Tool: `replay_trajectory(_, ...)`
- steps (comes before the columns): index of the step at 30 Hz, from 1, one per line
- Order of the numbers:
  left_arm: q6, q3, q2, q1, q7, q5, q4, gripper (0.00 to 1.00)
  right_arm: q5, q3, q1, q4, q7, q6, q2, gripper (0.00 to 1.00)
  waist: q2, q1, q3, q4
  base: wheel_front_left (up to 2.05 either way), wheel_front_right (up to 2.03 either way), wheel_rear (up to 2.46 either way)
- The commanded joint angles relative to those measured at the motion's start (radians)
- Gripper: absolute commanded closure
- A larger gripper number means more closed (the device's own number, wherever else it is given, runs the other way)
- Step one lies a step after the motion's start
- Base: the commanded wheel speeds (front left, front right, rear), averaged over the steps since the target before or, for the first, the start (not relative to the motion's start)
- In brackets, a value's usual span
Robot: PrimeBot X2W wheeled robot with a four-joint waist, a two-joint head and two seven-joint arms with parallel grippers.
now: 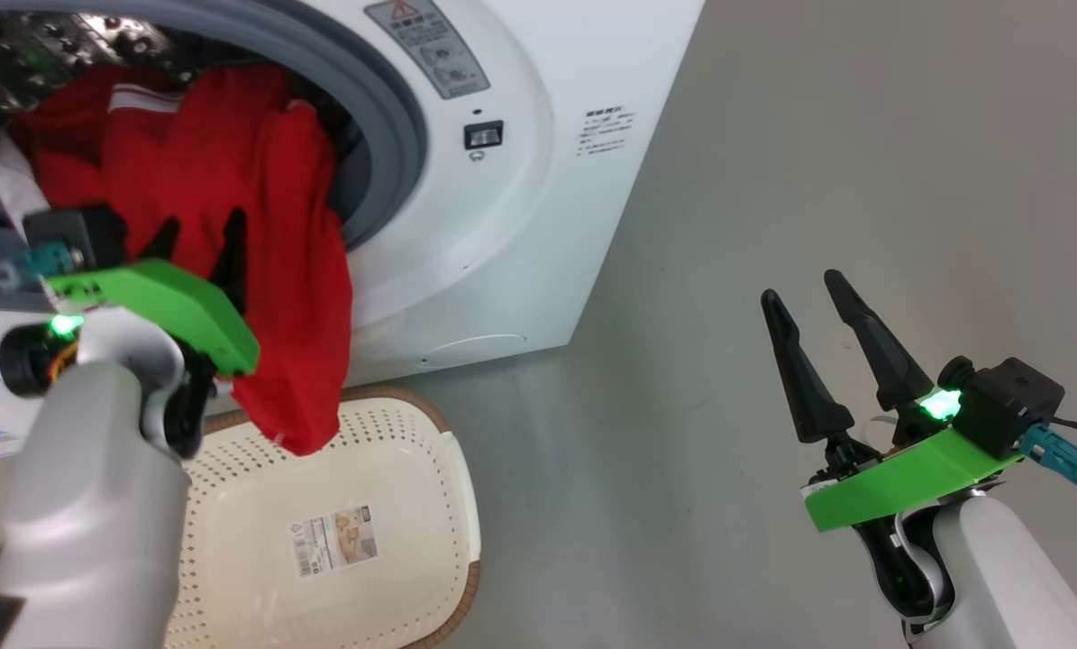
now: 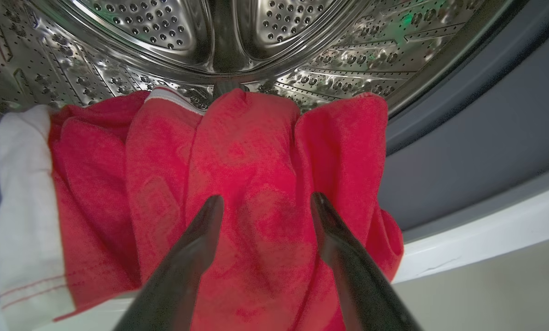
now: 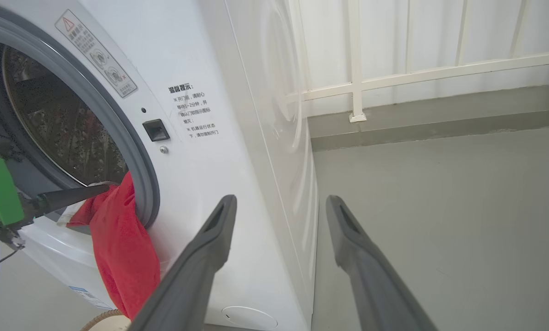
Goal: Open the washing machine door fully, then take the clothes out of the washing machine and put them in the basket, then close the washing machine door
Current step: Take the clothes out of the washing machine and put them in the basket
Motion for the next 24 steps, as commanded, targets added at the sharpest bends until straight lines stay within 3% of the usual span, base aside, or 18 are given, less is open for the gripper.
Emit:
replay_trajectory(1,-0.01,0.023,0.038,-0.042,0.006,-0.006,-0.002,0.0,-0.001,0.019,-0.005,-0.021,-0.005,0.002,0.0,0.0,0.0,0.0,0.008,-0.01,0.0,0.0,0.0)
replay_trajectory(10,-0.013,0.05,0.044,-0.201,0.051,-0.067,0.226,0.0,0.002,0.028,-0.022,-0.02,-0.005,0.002,0.008,0.0,0.0,0.0,0.033,-0.042,0.0,0.0,0.0)
replay_trajectory(23,0.001,0.003,0.059,-0.31,0.067,-0.037,0.436,0.0,-0.001,0.024,-0.046,-0.028,-0.005,0.002,0.021,0.0,0.0,0.0,0.08,-0.06,0.0,0.0,0.0)
replay_trajectory(24,0.0,-0.002,0.058,-0.313,0.066,-0.035,0.442,0.24,-0.001,0.023,-0.046,-0.028,-0.005,0.002,0.022,0.0,0.0,0.0,0.082,-0.059,0.0,0.0,0.0)
